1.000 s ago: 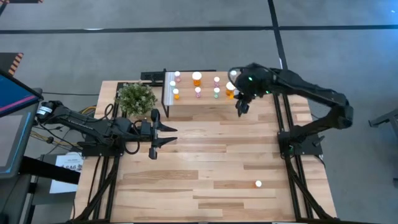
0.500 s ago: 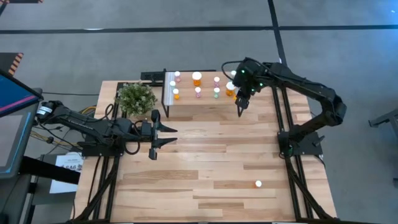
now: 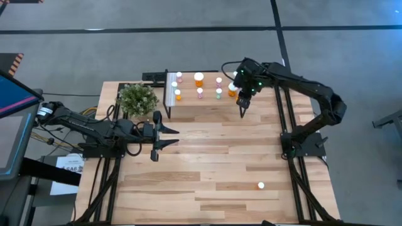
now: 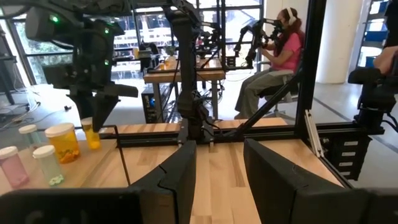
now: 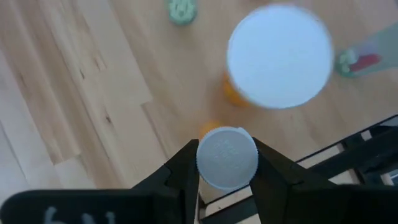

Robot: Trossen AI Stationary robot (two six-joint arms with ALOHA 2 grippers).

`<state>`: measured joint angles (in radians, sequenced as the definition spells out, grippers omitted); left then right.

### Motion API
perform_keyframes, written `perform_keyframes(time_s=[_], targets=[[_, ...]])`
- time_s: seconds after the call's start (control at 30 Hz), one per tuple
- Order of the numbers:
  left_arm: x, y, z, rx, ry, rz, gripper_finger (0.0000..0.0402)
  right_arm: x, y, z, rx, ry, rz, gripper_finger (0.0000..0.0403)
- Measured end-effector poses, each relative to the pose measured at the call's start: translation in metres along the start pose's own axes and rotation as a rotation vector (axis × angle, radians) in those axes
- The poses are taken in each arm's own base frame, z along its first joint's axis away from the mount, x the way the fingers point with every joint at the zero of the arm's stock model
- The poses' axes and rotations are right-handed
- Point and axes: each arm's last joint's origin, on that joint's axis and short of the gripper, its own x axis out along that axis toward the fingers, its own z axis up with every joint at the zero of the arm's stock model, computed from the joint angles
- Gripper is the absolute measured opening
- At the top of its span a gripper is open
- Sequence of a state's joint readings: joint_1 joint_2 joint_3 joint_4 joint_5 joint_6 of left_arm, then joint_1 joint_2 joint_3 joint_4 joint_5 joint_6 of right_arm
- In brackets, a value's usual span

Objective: Pick and place medicine bottles onto shelf by color
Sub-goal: Put the top small orange pill bottle on the shelf, then put the small orange pill bottle on the shelf

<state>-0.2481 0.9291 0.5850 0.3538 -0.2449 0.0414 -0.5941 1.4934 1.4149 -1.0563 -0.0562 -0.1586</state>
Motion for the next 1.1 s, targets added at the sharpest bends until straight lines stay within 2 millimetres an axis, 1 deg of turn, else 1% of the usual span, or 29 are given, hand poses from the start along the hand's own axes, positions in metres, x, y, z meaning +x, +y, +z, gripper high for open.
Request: perform_keyframes(time_s=[0.17,0.33,0.67,0.73,0.9,1.0,1.1], targets=[[0.000,0.000,0.000,0.000,-0.001,0.000,0.0123,0.007,-0.001,-0.003,0.001,0.008,0.000,0.0143],[0.000,0.000,0.000,0.000,-0.001,0.002,0.0123,0.007,-0.001,-0.002,-0.005,-0.002,-0.001,0.0151],[0.000,0.000,0.000,0.000,-0.002,0.002,0.0123,0.007,-0.003,-0.002,0.001,-0.014,-0.008,0.0188],[0.000,0.000,0.000,0.000,-0.002,0.001,0.0123,0.003,-0.004,-0.002,0.006,-0.003,-0.009,0.0195],[0.000,0.000,0.000,0.000,-0.002,0.001,0.0123,-0.012,-0.006,0.001,0.012,0.006,-0.010,0.0205],[0.000,0.000,0.000,0.000,-0.002,0.001,0.0123,-0.024,-0.005,0.002,0.014,0.016,-0.009,0.0205],[0.000,0.000,0.000,0.000,-0.001,0.001,0.0123,-0.034,-0.004,-0.001,0.021,0.026,-0.009,0.0204]])
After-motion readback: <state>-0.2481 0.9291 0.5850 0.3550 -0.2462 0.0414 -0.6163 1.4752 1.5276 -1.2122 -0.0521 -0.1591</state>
